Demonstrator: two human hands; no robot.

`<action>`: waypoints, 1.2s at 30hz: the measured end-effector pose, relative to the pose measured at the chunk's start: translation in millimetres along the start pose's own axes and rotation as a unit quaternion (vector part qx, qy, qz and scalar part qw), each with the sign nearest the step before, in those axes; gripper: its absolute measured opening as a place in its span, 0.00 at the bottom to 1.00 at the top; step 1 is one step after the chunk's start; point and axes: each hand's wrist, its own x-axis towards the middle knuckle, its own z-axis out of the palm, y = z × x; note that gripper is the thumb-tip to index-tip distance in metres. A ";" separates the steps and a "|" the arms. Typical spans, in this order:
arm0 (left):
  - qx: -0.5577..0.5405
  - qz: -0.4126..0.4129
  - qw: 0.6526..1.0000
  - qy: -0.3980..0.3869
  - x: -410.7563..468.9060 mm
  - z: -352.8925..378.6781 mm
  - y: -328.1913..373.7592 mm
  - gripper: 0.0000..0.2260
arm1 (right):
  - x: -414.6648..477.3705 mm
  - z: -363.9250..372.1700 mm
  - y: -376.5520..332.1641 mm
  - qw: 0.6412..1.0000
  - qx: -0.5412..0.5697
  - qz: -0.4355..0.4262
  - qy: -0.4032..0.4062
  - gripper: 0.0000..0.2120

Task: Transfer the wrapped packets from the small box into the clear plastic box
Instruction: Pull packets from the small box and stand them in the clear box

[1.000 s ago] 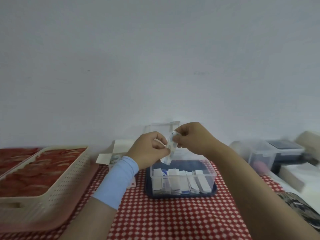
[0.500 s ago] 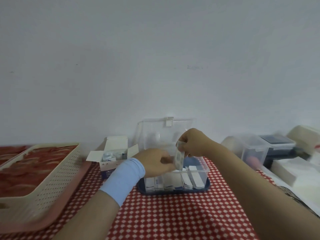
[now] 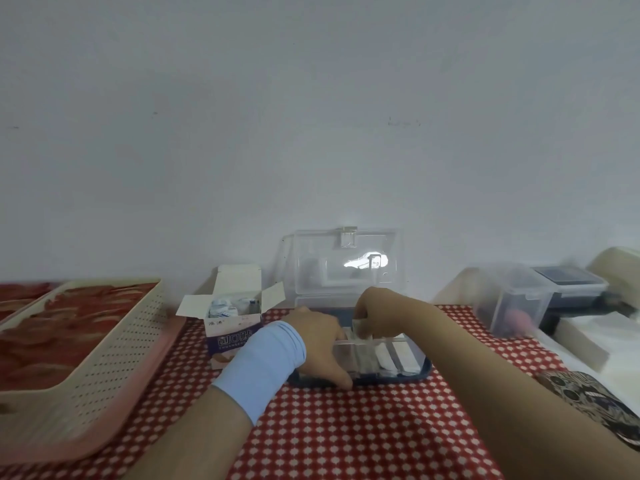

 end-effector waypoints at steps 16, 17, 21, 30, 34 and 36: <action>-0.037 -0.004 0.999 0.007 18.7 10.1 11.4 0.31 | -0.9 -5.0 -4.5 0.997 -0.050 0.045 0.031 0.10; -0.037 -0.004 0.999 0.005 18.6 10.3 11.5 0.31 | -1.2 -5.8 -3.2 0.997 -0.052 0.041 0.034 0.10; -0.040 -0.001 0.999 0.003 15.8 8.2 13.8 0.29 | -3.5 -1.3 -1.3 0.997 -0.057 0.041 0.029 0.09; -0.159 0.029 0.980 0.116 -34.0 -33.1 -2.7 0.21 | -24.1 -36.5 -12.0 0.998 0.018 0.004 0.057 0.10; -0.252 -0.013 0.938 0.237 -62.6 -47.3 -41.0 0.13 | -31.9 -53.6 -31.6 0.990 0.054 -0.040 0.123 0.10; -0.267 -0.054 0.918 0.290 -70.5 -46.3 -65.4 0.08 | -36.5 -54.7 -49.6 0.982 0.072 -0.078 0.156 0.10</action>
